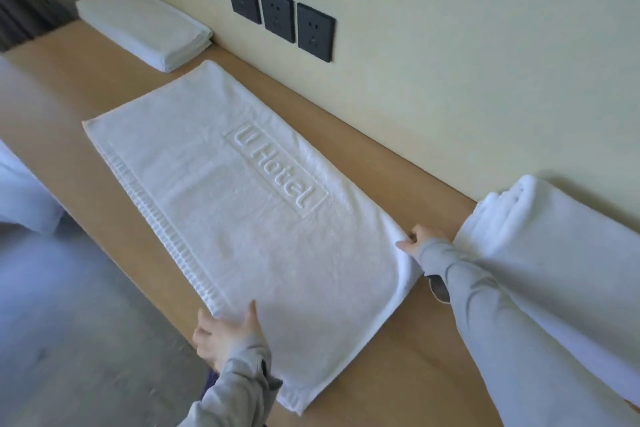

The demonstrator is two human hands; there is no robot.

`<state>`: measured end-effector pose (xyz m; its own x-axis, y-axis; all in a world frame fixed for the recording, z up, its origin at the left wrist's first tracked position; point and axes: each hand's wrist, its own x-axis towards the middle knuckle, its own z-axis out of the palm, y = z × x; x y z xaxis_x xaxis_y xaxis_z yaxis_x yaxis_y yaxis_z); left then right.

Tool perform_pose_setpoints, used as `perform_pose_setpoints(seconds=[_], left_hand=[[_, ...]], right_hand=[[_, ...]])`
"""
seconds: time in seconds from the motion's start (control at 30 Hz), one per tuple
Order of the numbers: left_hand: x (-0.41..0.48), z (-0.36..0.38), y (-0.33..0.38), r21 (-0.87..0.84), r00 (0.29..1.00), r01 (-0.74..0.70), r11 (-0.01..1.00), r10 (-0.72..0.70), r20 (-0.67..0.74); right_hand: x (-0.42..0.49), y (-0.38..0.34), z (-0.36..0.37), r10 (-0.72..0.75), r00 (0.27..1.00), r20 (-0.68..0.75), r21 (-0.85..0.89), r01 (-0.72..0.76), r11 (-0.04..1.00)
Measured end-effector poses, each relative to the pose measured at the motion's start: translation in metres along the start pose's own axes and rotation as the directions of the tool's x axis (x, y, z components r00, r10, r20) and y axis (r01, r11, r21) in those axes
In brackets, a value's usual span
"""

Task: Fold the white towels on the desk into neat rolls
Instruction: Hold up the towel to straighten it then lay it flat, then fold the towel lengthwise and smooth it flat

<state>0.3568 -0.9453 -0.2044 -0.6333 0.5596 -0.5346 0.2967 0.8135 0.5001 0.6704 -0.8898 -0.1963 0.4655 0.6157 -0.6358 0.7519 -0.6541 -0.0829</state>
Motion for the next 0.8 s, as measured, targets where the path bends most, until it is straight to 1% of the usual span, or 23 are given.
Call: perform_pose_setpoints(seconds=[0.03, 0.1, 0.17, 0.2, 0.27, 0.3, 0.37, 0.47, 0.53, 0.63, 0.7, 0.73, 0.8], left_hand=[[-0.007, 0.001, -0.004, -0.037, 0.994, 0.105, 0.994, -0.104, 0.013], [-0.018, 0.006, -0.012, -0.098, 0.971, 0.237, 0.967, -0.232, 0.064], [-0.024, 0.01, -0.02, -0.185, 0.936, 0.345, 0.92, -0.322, 0.144], [-0.028, 0.011, -0.023, -0.199, 0.91, 0.403, 0.893, -0.368, 0.192], [-0.037, 0.012, -0.03, -0.157, 0.86, 0.475, 0.866, -0.418, 0.293], [-0.041, 0.012, -0.033, -0.144, 0.848, 0.482, 0.864, -0.418, 0.326], [-0.049, 0.01, -0.041, -0.178, 0.855, 0.463, 0.868, -0.384, 0.348], [-0.057, -0.001, -0.043, -0.254, 0.915, 0.363, 0.897, -0.292, 0.278], [-0.055, -0.01, -0.036, -0.318, 0.944, 0.305, 0.898, -0.241, 0.227], [-0.049, -0.028, -0.018, -0.464, 0.963, 0.252, 0.849, -0.173, 0.206], [-0.046, -0.042, -0.005, -0.564, 0.969, 0.193, 0.803, -0.068, 0.236], [-0.044, -0.049, 0.001, -0.615, 0.968, 0.168, 0.771, -0.01, 0.251], [-0.039, -0.067, 0.014, -0.702, 0.953, 0.153, 0.696, 0.085, 0.292]], right_hand=[[0.002, 0.001, -0.001, 0.005, 0.999, 0.042, 0.004, -0.006, 1.0], [0.006, 0.004, -0.005, 0.008, 0.995, 0.1, -0.002, -0.008, 1.0], [0.01, 0.005, -0.01, 0.017, 0.989, 0.146, 0.012, -0.019, 1.0], [0.012, 0.006, -0.012, 0.018, 0.986, 0.167, 0.036, -0.024, 0.999], [0.016, 0.008, -0.013, 0.009, 0.982, 0.187, 0.094, -0.027, 0.995], [0.017, 0.009, -0.014, -0.004, 0.984, 0.18, 0.115, -0.017, 0.993], [0.018, 0.012, -0.017, -0.043, 0.989, 0.139, 0.162, 0.02, 0.987], [0.017, 0.017, -0.022, -0.115, 0.993, 0.039, 0.306, 0.098, 0.947], [0.01, 0.018, -0.025, -0.189, 0.981, -0.032, 0.426, 0.184, 0.886], [-0.006, 0.009, -0.035, -0.292, 0.935, -0.202, 0.591, 0.354, 0.724], [-0.018, -0.002, -0.045, -0.344, 0.89, -0.301, 0.641, 0.455, 0.618], [-0.024, -0.009, -0.051, -0.36, 0.875, -0.323, 0.672, 0.48, 0.564], [-0.034, -0.023, -0.062, -0.36, 0.87, -0.337, 0.761, 0.477, 0.439]])
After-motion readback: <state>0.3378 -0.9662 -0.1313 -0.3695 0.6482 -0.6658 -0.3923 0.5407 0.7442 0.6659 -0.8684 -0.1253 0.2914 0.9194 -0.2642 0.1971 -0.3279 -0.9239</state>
